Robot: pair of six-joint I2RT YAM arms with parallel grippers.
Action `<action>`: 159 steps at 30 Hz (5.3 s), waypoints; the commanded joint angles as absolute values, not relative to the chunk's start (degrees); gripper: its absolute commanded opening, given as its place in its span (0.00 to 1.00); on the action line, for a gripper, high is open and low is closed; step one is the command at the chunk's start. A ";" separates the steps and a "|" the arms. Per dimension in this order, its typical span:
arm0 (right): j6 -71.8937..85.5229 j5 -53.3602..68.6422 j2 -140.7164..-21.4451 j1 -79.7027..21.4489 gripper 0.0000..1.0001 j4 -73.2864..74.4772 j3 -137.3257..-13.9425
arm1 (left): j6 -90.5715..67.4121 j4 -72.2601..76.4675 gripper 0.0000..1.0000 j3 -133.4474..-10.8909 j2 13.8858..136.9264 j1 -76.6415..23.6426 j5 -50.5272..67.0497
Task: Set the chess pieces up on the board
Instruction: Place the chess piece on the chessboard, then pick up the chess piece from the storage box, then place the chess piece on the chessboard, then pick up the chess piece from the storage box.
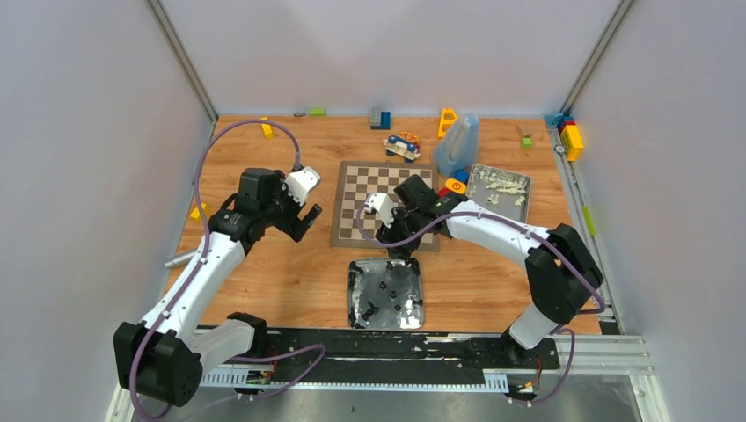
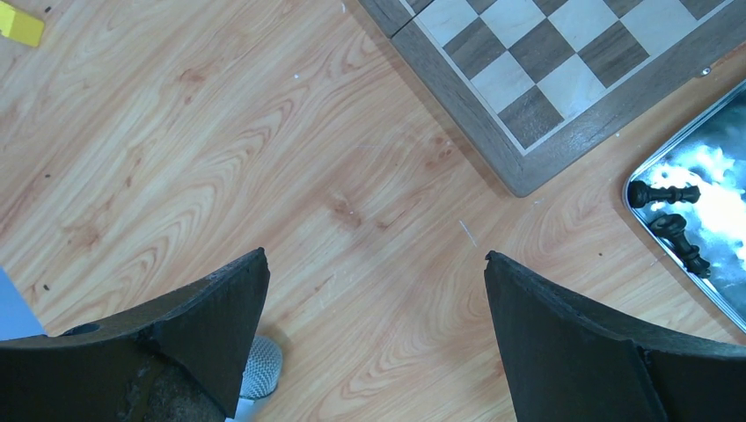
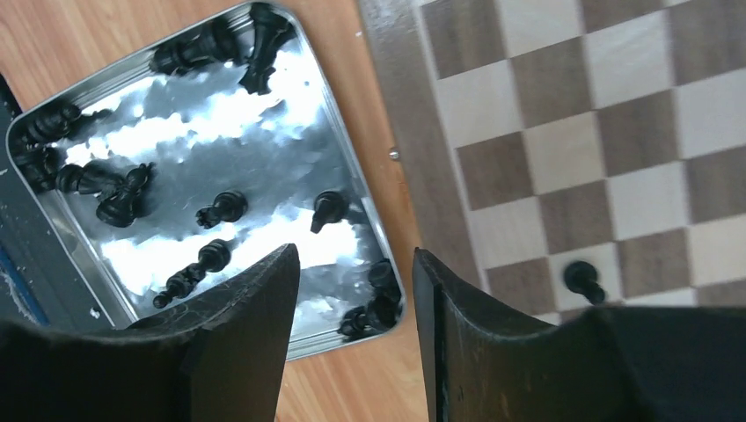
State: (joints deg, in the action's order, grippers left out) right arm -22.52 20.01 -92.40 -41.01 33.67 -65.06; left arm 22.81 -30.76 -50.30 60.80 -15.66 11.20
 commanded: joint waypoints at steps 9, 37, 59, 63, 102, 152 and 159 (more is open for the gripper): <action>-21.69 23.09 -97.86 -44.68 0.50 30.60 -63.63 | 21.61 -29.80 1.00 -50.71 59.42 -15.21 11.82; -22.32 21.24 -94.80 -45.69 0.00 31.18 -63.90 | 22.16 -29.44 1.00 -50.19 59.66 -15.21 12.27; -22.44 8.15 -95.15 -35.60 0.00 31.92 -66.83 | 22.10 -29.62 1.00 -50.30 59.73 -15.21 12.75; -22.63 7.53 -96.47 -35.50 0.00 31.68 -66.88 | 22.17 -29.62 1.00 -50.38 59.83 -15.21 12.74; -21.80 8.48 -97.81 -35.16 0.33 33.51 -68.55 | 22.50 -29.44 1.00 -50.02 59.93 -15.23 12.71; -22.74 23.42 -99.36 -53.44 0.42 29.93 -62.95 | 20.48 -29.01 1.00 -50.80 60.28 -11.25 13.13; -22.76 23.31 -98.63 -53.44 0.21 29.90 -63.37 | 20.64 -28.96 1.00 -50.64 60.15 -11.25 13.25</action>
State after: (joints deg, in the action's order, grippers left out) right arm -22.37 22.63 -99.57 -53.12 32.01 -61.23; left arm 21.10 -30.63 -50.28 60.64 -11.53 12.14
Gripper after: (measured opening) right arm 0.245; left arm 1.000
